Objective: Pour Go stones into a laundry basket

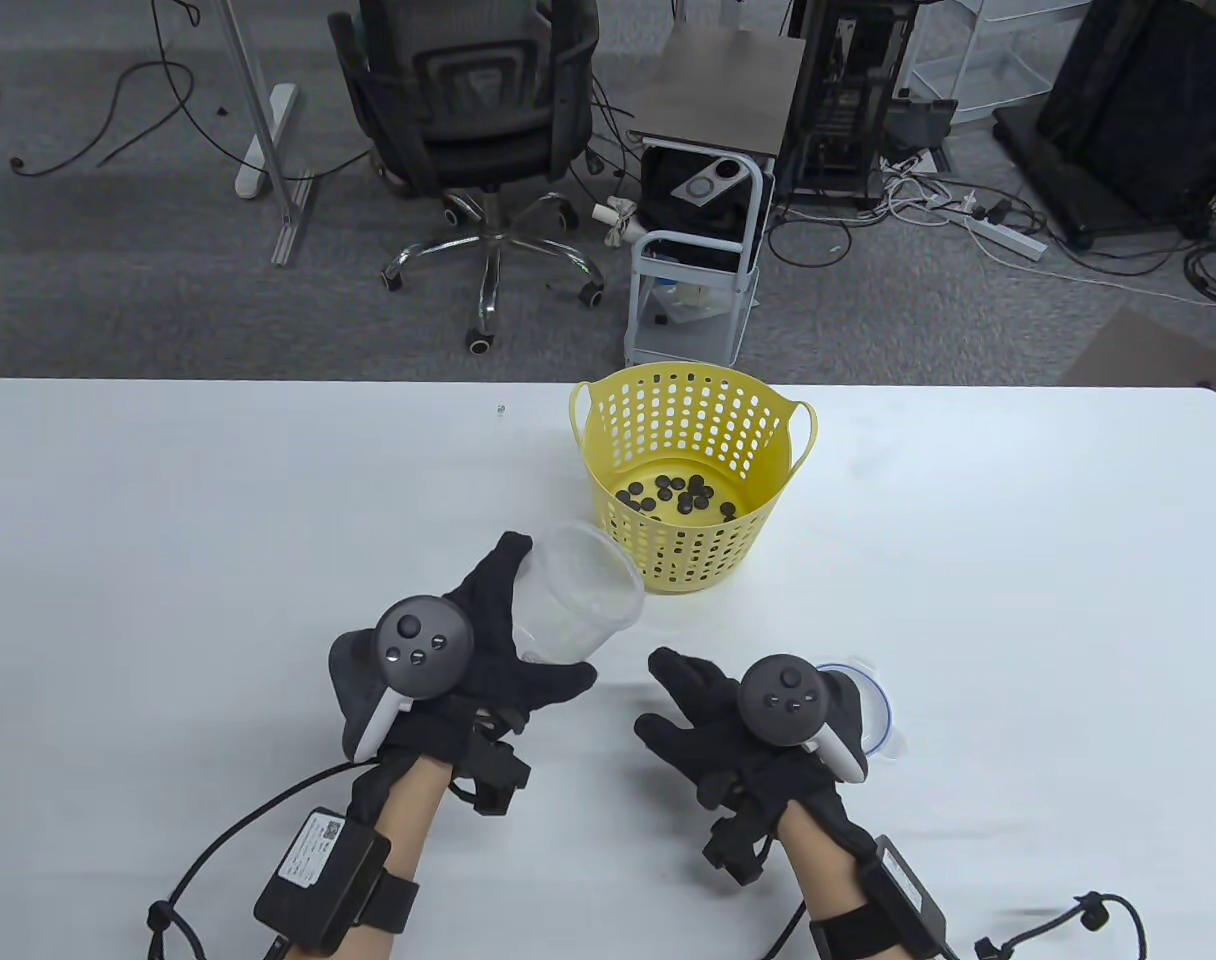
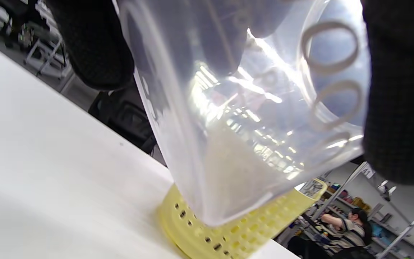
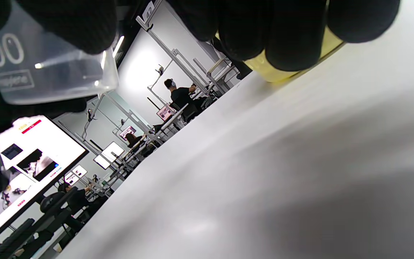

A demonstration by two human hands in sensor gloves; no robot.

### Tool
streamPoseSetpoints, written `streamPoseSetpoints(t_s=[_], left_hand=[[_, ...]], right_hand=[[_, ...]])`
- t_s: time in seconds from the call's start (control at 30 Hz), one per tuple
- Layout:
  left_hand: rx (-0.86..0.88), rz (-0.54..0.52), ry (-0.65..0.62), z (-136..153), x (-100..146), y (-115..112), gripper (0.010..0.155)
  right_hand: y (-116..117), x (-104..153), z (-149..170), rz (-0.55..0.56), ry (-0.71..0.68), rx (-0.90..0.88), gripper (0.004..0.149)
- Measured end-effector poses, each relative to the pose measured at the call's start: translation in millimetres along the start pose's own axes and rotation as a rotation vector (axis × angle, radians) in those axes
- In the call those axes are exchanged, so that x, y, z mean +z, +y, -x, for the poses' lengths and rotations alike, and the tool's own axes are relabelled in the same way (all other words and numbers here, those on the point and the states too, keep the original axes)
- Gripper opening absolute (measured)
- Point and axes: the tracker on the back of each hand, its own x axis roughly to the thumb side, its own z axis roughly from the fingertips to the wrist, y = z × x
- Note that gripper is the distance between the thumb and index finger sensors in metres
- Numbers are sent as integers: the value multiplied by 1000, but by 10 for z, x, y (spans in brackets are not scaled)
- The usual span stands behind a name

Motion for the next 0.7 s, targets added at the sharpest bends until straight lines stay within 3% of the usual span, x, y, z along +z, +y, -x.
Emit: streamPoseSetpoints(t_s=[0.23,0.4,0.7], left_hand=[[175,55,-1,328,279,-273,124],[277,111,-17,548,342,-447,124],[294,299,-123,531,365,-670,116]], right_hand=[[-12,9,-55,32,-73,-66,78],[51,3,-122,-19,-107,-103,82],[63,10,-172,-100,-127,-257,96]])
